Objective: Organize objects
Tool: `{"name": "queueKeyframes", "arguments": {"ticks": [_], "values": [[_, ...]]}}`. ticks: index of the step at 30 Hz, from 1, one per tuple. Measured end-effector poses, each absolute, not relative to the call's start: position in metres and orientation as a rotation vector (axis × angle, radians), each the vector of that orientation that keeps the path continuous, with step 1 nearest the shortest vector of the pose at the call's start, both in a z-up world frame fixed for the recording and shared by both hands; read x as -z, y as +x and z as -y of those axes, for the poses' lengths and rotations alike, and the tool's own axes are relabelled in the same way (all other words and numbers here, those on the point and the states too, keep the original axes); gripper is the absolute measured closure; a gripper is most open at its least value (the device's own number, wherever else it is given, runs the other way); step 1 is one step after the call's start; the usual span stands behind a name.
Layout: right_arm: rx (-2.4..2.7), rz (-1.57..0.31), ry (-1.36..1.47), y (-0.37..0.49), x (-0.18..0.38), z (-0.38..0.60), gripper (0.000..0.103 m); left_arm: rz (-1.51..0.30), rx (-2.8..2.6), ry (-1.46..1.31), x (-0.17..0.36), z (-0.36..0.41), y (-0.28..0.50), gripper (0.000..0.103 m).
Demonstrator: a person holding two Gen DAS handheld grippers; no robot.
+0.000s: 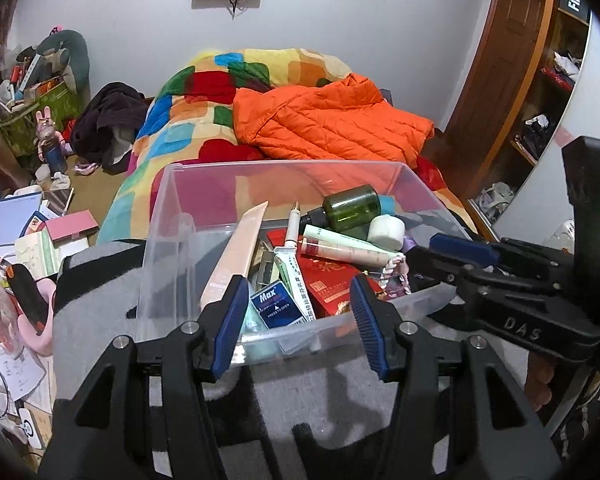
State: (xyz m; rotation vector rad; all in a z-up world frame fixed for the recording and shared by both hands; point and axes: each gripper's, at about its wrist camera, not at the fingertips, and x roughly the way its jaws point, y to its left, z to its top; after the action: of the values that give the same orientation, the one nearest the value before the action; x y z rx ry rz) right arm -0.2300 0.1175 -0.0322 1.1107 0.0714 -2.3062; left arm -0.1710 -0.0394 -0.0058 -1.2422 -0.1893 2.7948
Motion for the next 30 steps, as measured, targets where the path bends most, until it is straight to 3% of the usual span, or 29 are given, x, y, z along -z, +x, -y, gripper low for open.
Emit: {"name": "queueKeyframes", "arguments": {"ticks": [6,18,23,30], "values": [[2.328,-0.065,1.039,-0.213,0.008,-0.124,0.068,0.171,-2.827,-1.178,-0.005,0.037,-0.155,0.038],[2.406,-0.084,0.863,-0.164,-0.028,-0.135,0.041,0.084,-2.952,-0.978,-0.034,0.032,-0.112,0.01],[2.416,-0.082,0.828,-0.146,-0.027,-0.137,0.027,0.072,-2.966,-0.946,-0.035,0.031,-0.094,0.007],[2.419,-0.074,0.874,-0.133,-0.008,-0.139,0.024,0.095,-2.953,-0.97,-0.027,0.032,-0.077,0.007]]}}
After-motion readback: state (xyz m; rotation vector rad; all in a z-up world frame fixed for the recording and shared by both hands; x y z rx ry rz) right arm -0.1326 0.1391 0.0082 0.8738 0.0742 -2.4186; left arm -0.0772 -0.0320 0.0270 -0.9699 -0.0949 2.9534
